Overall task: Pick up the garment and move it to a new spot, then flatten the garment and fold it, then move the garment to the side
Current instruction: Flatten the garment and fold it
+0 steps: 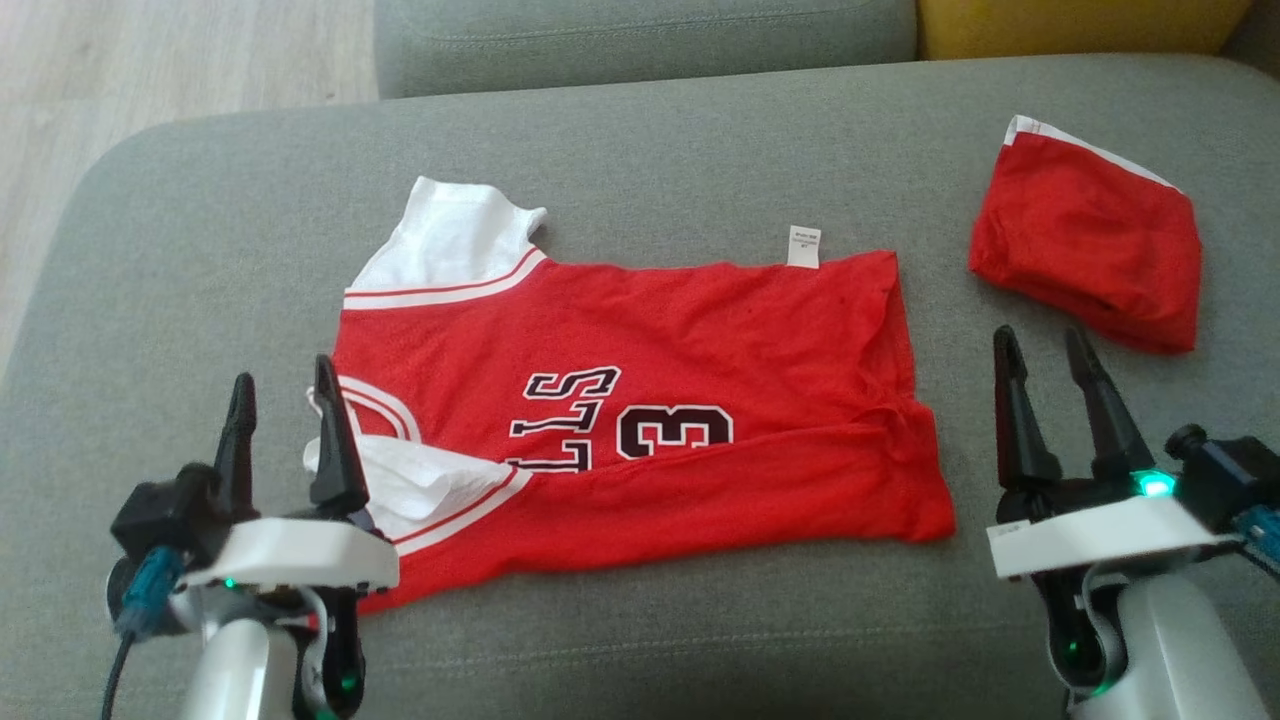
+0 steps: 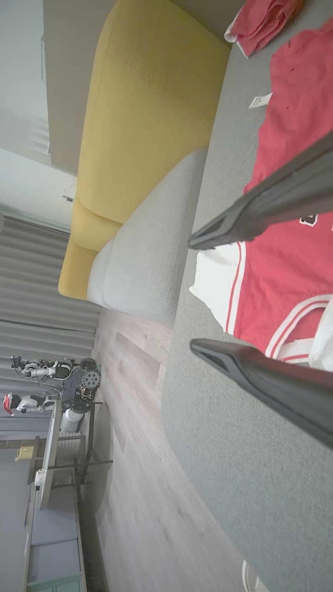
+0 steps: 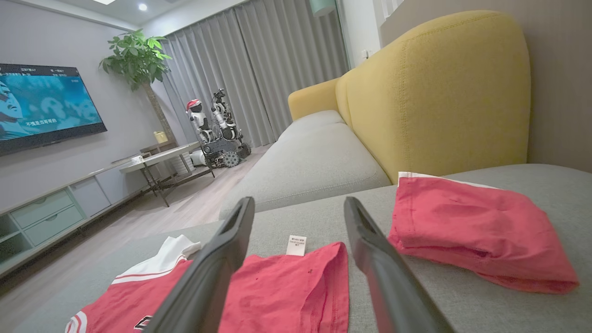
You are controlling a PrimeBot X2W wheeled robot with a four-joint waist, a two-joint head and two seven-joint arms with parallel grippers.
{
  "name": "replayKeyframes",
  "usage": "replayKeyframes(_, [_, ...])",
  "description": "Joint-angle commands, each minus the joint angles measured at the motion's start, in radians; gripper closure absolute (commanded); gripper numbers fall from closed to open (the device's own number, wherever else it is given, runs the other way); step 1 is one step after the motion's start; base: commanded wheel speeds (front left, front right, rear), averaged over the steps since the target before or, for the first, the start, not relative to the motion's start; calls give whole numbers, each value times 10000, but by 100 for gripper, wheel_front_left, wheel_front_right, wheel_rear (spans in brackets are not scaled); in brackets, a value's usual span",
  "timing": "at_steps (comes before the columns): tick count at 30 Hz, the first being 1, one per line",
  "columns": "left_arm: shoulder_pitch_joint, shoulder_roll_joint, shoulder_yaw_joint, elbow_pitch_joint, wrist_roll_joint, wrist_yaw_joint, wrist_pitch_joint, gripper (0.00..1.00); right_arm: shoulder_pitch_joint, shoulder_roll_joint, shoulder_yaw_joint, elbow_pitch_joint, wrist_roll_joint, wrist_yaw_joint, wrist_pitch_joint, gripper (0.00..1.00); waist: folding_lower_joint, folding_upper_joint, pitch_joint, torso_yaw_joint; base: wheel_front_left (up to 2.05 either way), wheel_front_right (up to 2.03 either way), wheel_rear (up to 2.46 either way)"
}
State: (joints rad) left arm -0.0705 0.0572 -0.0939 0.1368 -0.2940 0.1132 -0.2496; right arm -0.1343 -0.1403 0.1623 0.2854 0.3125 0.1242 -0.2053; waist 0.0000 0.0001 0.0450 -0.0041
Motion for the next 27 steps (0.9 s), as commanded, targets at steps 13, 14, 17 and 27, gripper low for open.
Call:
replayKeyframes(13, [-645, 116, 630, 568, 463, -300, -121, 0, -255, 117, 361, -595, -259, 65, 141, 0, 0, -1, 206, -376, 0, 0, 0])
replayKeyframes(14, [-826, 253, 587, 748, 551, -361, -115, 0, -307, 138, 399, -621, -299, 65, 214, 0, 0, -1, 284, -439, 0, 0, 0])
replayKeyframes(17, [-1600, 699, 537, 1233, 632, -571, 427, 0, -518, 225, 486, -807, -415, 65, 459, 0, 0, -1, 686, -661, 0, 0, 0])
replayKeyframes(27, [-5375, 2839, 279, 2990, 695, -1861, 3515, 0, -1581, 586, 1069, -1579, -768, 65, 910, 0, 0, -1, 2344, -1761, 0, 0, 0])
